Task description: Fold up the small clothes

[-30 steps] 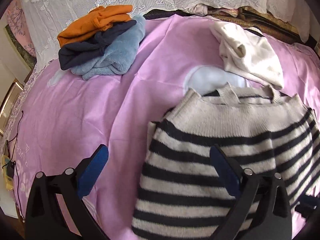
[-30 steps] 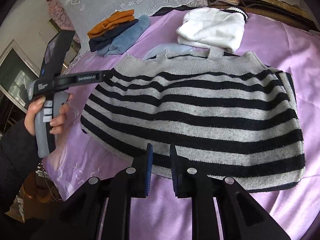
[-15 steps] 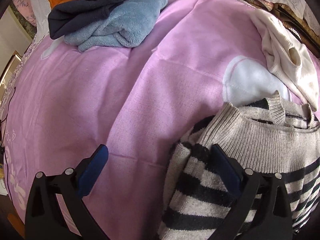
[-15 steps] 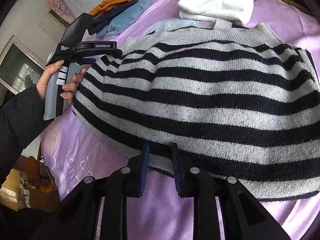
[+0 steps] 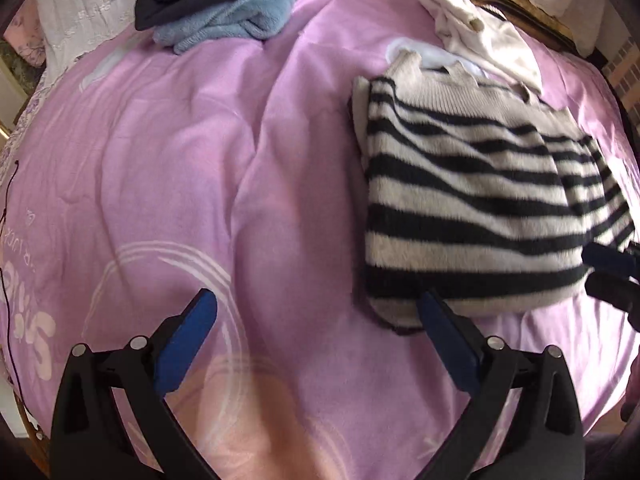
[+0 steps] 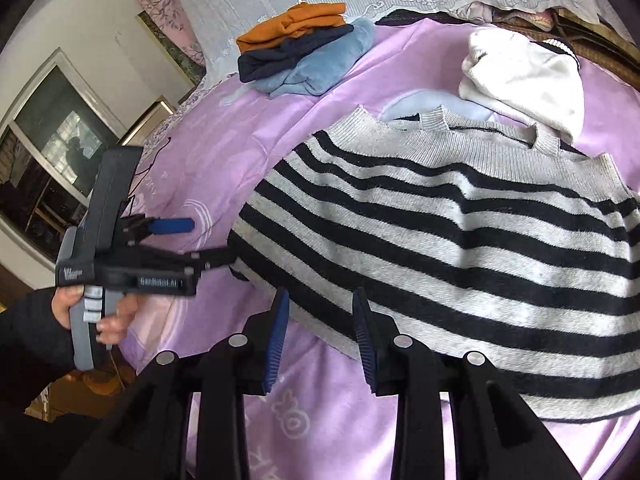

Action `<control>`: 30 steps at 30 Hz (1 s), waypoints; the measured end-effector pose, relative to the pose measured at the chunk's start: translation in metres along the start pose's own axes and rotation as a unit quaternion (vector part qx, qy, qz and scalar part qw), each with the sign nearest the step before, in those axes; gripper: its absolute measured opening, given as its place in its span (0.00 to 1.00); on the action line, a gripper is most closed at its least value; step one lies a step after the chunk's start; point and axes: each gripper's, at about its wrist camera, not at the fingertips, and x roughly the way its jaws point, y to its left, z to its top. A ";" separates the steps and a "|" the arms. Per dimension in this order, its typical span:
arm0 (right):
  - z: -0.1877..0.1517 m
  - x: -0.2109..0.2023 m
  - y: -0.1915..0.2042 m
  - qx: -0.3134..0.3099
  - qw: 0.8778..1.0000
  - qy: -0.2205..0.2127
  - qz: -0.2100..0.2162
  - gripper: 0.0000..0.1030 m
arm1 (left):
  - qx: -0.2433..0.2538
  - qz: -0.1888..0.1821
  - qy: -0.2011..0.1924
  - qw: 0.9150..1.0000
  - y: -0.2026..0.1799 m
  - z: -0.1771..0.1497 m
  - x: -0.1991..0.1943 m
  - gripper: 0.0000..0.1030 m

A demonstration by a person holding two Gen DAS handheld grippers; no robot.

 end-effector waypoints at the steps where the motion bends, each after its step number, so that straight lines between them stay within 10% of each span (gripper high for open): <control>1: -0.002 0.010 0.001 0.017 1.000 0.008 -0.010 0.39 | 0.012 -0.008 0.007 1.000 -0.003 -0.005 0.007 0.96; 7: -0.009 0.024 -0.009 0.078 0.995 0.031 -0.054 0.35 | 0.052 -0.011 0.018 0.998 -0.008 -0.014 0.023 0.96; 19: -0.025 -0.089 -0.113 0.171 0.979 -0.088 -0.074 0.41 | 0.057 0.008 -0.098 0.994 -0.082 0.038 -0.033 0.96; 30: -0.043 -0.117 -0.170 0.251 0.952 -0.146 -0.100 0.54 | 0.096 0.027 -0.046 0.994 -0.172 0.068 0.036 0.96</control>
